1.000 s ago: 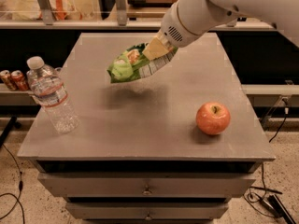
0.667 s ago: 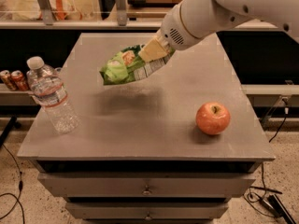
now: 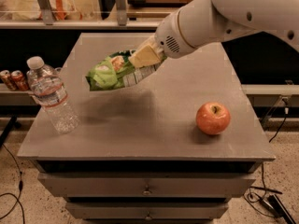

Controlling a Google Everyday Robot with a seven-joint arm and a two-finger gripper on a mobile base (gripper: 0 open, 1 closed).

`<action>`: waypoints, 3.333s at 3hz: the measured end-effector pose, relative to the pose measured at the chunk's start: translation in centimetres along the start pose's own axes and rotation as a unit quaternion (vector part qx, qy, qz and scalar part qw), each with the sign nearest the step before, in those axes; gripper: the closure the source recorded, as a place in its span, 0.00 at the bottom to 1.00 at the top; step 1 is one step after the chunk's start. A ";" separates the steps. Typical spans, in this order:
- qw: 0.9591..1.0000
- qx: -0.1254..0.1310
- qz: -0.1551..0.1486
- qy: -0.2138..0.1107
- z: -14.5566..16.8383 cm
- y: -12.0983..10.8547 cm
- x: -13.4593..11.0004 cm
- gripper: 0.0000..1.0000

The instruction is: Move green rice chip bag near water bottle

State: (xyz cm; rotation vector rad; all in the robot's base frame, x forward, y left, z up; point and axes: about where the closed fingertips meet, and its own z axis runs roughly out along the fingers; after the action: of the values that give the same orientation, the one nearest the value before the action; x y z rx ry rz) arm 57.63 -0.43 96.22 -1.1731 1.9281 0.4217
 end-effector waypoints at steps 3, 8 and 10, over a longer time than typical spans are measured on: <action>0.999 -0.007 -0.001 -0.031 3.4 1.6 -0.3 1.00; 0.999 -0.030 0.022 -0.031 6.3 2.3 1.9 0.81; 0.999 -0.037 0.025 -0.022 7.0 1.9 2.5 0.35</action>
Offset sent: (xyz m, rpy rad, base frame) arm 0.0080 0.0365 -0.0270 0.0617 -0.0320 0.0163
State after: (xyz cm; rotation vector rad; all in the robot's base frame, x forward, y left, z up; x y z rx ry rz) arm 58.77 3.56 89.74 -1.1545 1.9216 0.5466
